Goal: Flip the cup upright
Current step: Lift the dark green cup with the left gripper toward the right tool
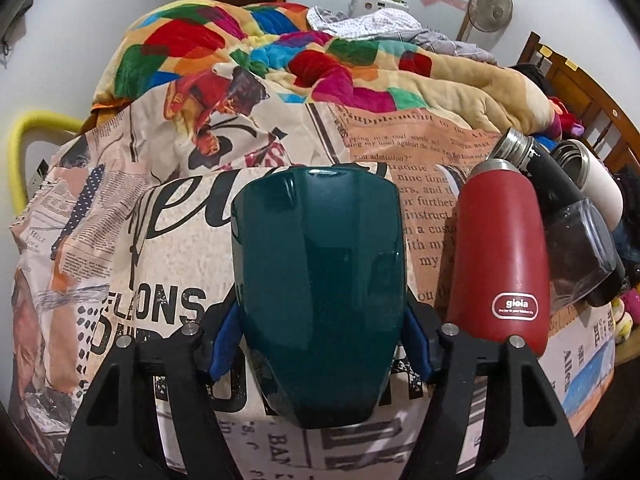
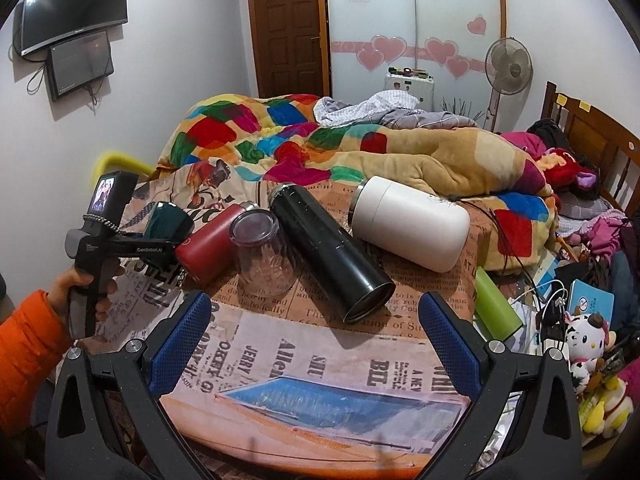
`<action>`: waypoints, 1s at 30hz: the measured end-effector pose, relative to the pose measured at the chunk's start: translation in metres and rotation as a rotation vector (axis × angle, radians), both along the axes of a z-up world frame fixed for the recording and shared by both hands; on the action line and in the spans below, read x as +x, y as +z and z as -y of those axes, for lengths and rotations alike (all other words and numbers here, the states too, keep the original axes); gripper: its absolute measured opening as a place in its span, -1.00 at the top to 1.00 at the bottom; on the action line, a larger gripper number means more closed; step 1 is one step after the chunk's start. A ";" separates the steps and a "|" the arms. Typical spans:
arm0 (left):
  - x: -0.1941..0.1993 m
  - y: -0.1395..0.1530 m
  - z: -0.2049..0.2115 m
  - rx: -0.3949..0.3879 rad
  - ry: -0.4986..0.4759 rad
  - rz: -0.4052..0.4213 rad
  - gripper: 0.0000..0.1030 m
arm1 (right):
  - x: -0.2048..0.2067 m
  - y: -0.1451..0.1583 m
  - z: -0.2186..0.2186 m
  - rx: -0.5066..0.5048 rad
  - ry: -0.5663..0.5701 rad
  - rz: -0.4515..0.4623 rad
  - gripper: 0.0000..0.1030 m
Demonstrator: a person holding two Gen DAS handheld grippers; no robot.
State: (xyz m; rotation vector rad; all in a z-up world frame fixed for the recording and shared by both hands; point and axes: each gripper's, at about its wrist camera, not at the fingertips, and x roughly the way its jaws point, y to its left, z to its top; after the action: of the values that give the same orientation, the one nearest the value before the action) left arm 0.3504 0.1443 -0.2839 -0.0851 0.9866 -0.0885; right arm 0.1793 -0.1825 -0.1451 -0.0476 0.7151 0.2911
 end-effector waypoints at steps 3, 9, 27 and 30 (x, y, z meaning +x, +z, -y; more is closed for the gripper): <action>-0.007 0.001 0.003 0.029 0.005 0.012 -0.29 | -0.001 0.001 0.000 -0.003 0.003 -0.002 -1.00; -0.032 0.006 0.005 0.045 0.013 0.008 -0.29 | -0.005 0.003 0.000 -0.004 0.006 0.002 -1.00; -0.124 0.114 0.042 0.069 -0.005 0.180 -0.29 | -0.042 0.032 0.001 0.025 0.023 0.077 -1.00; -0.137 0.128 0.059 0.083 -0.021 0.210 -0.29 | -0.048 0.038 0.003 0.038 0.023 0.093 -1.00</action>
State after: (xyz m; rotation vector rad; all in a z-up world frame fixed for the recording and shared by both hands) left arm 0.2135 0.0851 -0.1557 0.0107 0.7802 -0.0740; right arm 0.1309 -0.1855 -0.1069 -0.0332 0.6172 0.3226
